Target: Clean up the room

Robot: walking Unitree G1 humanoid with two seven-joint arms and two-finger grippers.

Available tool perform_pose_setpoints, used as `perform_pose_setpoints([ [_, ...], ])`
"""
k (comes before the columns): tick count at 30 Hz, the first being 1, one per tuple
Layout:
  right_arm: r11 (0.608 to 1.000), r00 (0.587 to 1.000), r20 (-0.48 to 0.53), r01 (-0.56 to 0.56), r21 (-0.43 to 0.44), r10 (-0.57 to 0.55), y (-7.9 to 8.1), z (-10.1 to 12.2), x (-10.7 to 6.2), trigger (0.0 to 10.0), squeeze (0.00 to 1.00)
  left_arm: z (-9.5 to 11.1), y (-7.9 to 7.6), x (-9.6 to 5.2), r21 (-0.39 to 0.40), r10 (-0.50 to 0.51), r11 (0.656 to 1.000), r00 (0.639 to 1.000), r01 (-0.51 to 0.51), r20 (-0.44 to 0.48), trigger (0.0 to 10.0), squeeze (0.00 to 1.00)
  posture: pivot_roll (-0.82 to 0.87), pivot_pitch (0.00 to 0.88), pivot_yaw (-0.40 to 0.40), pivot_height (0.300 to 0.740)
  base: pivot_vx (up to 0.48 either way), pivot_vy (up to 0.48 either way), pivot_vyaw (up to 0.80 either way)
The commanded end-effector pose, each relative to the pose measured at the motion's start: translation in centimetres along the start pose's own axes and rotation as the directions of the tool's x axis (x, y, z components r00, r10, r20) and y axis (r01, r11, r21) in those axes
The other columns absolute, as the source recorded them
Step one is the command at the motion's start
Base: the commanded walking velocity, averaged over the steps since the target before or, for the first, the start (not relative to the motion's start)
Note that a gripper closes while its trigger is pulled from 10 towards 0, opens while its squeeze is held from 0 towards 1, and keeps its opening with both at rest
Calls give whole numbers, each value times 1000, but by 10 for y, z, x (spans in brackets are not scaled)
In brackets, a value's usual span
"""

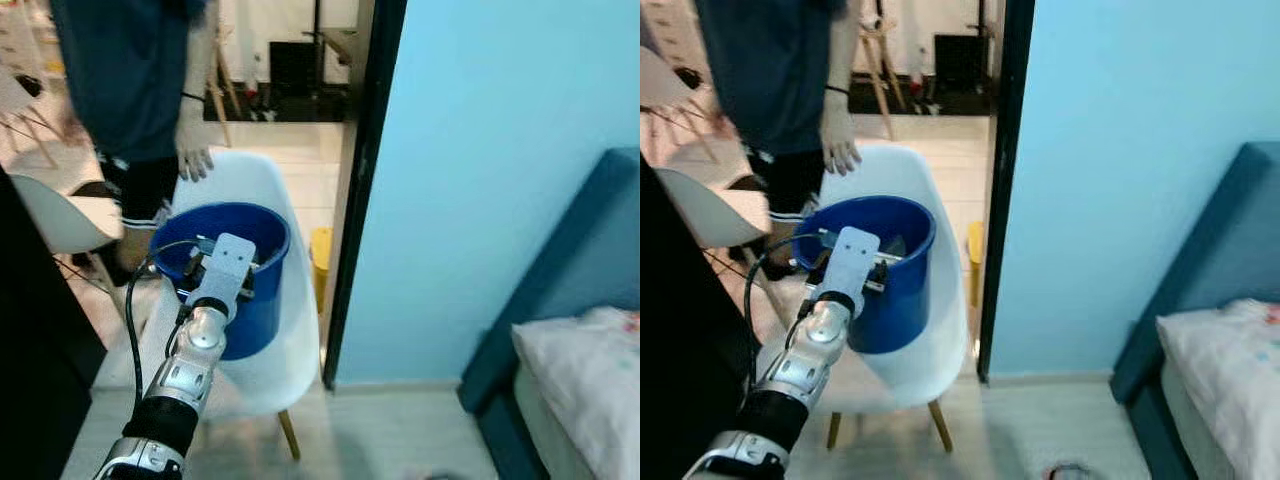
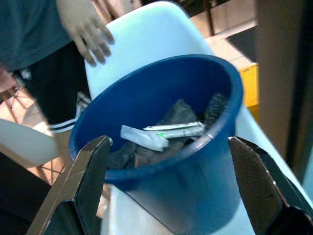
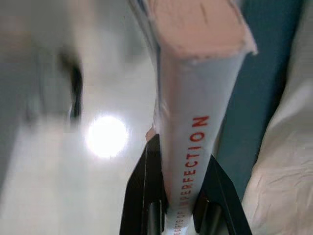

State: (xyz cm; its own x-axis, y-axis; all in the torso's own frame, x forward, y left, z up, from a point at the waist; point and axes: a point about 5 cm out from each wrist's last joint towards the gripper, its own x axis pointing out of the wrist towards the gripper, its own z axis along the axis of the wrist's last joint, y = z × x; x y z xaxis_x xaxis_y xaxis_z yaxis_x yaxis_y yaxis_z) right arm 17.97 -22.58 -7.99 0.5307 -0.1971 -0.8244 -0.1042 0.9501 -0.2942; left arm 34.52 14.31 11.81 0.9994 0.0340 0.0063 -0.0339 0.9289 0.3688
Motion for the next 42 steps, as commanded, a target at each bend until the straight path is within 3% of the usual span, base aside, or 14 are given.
perform_pose_setpoints([
  [1, 991, 984, 164, 44, 123, -64, -21, 50, 2, 10000, 0, 0, -4, -1, -25, -18, 1000, 1000, 18, -10, 10000, 0, -50, 0, -33, 729, -356, 0, 0],
  [3, 991, 984, 164, 44, 123, -64, -21, 50, 2, 10000, 0, 0, -4, -1, -25, -18, 1000, 1000, 18, -10, 10000, 0, -50, 0, -33, 729, -356, 0, 0],
  [7, 978, 981, 181, 33, 204, -71, -25, 60, 2, 10000, 0, 0, -7, -1, -33, -26, 999, 1000, 26, -13, 10000, 0, -51, 0, -33, 729, -354, 0, -269],
  [12, 918, 980, 187, -8, 398, -72, -27, 66, 2, 10000, 0, -5, -9, -4, -51, -45, 998, 999, 43, -31, 10000, 0, -46, 0, -28, 729, -349, 0, -777],
  [17, 879, 973, 214, -24, 476, -89, -31, 74, 2, 10000, 0, -6, -9, -5, -50, -53, 997, 998, 52, -33, 10000, 0, -48, 0, -26, 729, -348, 0, -775],
  [19, 846, 966, 235, -35, 532, -108, -36, 82, 1, 10000, 0, -9, -11, -5, -49, -66, 997, 997, 64, -41, 10000, 0, -50, 0, -24, 729, -345, 0, -778],
  [26, 835, 959, 259, -50, 549, -114, -40, 90, 0, 10000, 0, -21, -14, -8, -64, -96, 994, 992, 91, -79, 10000, 0, -52, 0, -24, 729, -95, 0, -780],
  [28, 831, 954, 277, -63, 553, -112, -39, 95, -1, 10000, 0, -47, -13, -15, -118, -108, 989, 979, 88, -173, 10000, 0, -53, 0, -25, 729, 0, 0, -775],
  [29, 831, 954, 277, -63, 553, -112, -39, 95, -1, 10000, 0, -47, -13, -15, -118, -108, 989, 979, 88, -173, 10000, 0, -53, 0, -25, 729, 0, 0, -775],
  [32, 804, 942, 319, -108, 585, -106, -37, 106, -2, 10000, 0, -104, -1, -40, -146, -93, 989, 918, 39, -385, 10000, 0, -50, 0, -24, 729, 85, 0, -775],
  [33, 804, 942, 319, -108, 585, -106, -37, 106, -2, 10000, 0, -104, -1, -40, -146, -93, 989, 918, 39, -385, 10000, 0, -50, 0, -24, 729, 255, 0, -775],
  [36, 760, 924, 370, -172, 627, -97, -36, 117, -4, 10000, 0, -138, 8, -65, -142, -75, 990, 852, 1, -518, 10000, 0, -55, 0, -25, 729, 369, 0, -777],
  [42, 728, 902, 422, -229, 647, -92, -37, 130, -6, 10000, 0, -150, 7, -78, -136, -83, 991, 831, 9, -550, 10000, 0, -54, 0, -29, 729, 391, 0, -775],
])
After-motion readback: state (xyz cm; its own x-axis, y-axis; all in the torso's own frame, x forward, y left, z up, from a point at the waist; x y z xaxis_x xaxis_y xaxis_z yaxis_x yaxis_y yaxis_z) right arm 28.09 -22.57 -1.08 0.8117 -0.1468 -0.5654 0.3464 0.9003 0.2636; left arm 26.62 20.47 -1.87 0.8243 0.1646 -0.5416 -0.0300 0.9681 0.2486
